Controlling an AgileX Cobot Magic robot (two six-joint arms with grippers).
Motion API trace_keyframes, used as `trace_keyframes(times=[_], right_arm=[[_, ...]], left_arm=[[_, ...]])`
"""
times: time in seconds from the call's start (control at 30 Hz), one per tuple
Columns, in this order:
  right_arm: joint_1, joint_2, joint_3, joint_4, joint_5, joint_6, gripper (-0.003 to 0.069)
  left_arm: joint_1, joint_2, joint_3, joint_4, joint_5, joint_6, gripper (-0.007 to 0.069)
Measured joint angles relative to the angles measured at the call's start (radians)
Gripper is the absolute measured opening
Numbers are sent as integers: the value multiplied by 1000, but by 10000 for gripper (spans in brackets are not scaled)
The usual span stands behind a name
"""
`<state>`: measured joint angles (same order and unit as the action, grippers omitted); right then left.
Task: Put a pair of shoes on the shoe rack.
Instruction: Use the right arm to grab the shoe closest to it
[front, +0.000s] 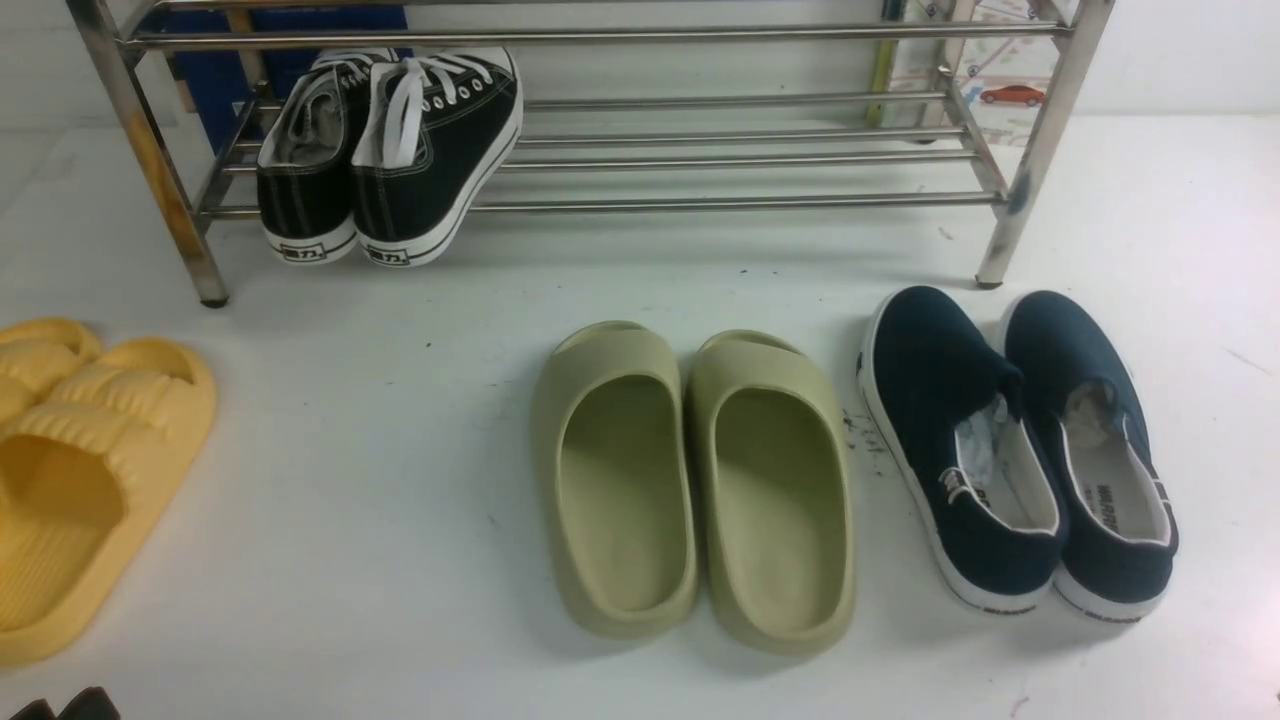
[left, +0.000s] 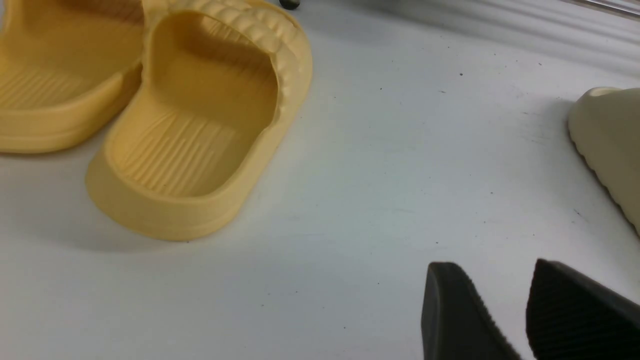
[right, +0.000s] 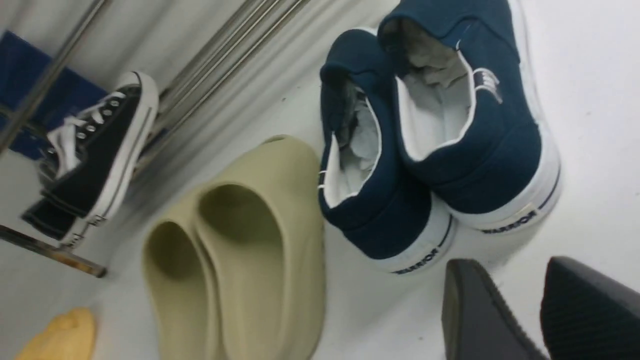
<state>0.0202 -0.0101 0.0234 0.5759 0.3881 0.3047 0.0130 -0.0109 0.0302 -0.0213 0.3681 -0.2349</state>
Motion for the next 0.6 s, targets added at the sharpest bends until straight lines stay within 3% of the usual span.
trace_keyframes(times=[0.17, 0.47, 0.6], right_arm=[[0, 0, 1, 125, -14, 2, 239], [0, 0, 1, 126, -37, -15, 239], [0, 0, 1, 123, -95, -147, 239]], left_arm=[[0, 0, 0, 0, 0, 0, 237], [0, 0, 0, 0, 0, 0, 237], [0, 0, 0, 0, 0, 0, 237]])
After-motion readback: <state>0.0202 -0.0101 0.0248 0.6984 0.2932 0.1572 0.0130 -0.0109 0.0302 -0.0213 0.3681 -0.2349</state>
